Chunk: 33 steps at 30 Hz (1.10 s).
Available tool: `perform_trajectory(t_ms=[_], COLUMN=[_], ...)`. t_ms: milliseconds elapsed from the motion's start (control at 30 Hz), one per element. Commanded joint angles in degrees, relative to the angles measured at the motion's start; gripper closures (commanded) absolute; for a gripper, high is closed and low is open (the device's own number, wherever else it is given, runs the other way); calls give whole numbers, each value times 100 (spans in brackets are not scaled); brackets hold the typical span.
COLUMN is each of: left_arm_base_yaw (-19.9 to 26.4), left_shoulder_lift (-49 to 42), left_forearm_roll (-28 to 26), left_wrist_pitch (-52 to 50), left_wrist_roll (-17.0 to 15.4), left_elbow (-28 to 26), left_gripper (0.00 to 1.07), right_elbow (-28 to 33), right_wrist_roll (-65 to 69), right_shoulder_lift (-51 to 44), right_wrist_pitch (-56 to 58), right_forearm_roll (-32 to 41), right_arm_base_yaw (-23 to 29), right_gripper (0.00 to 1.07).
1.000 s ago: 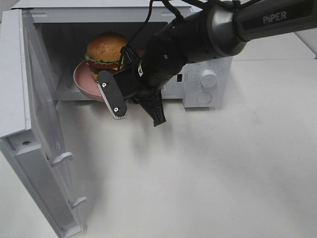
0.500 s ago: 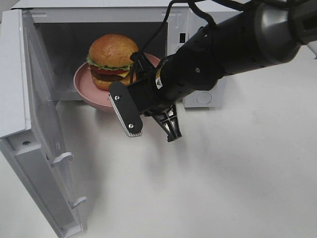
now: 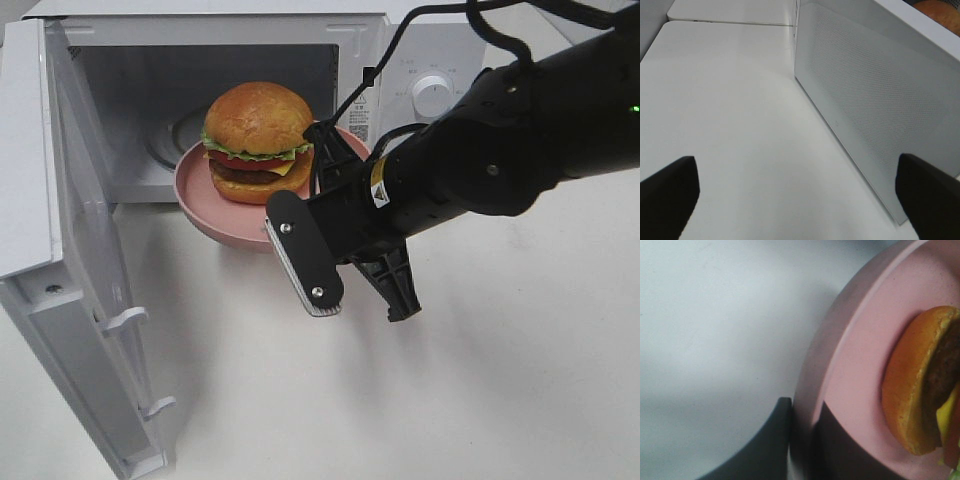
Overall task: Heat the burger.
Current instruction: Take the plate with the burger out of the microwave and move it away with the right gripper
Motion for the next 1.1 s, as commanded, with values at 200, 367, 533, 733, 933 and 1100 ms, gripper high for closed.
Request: perform_trajectory(t_ms=[200, 367, 533, 733, 933, 1100], left_arm_base_yaw=[17, 17, 17, 17, 17, 17], left_shoulder_lift=[-80, -80, -80, -80, -80, -80], left_forearm_roll=[-29, -29, -29, -29, -29, -29], left_wrist_pitch=[6, 6, 6, 6, 6, 6], left_wrist_roll=[0, 0, 0, 0, 0, 0], left_elbow=[11, 11, 11, 11, 11, 11], left_gripper=[7, 7, 7, 7, 7, 7], right_elbow=[504, 814, 1175, 1639, 1971, 2217], right_wrist_roll=[-17, 0, 0, 0, 92, 97], right_shoulder_lift=[-682, -1043, -1427, -2040, -2527, -2962], right_wrist_pitch=[-458, -458, -453, -453, -321, -97], right_forearm_roll=[-80, -80, -80, -80, -80, -80], right_arm_base_yaw=[23, 23, 23, 23, 23, 23], right_gripper=[107, 107, 107, 107, 107, 107])
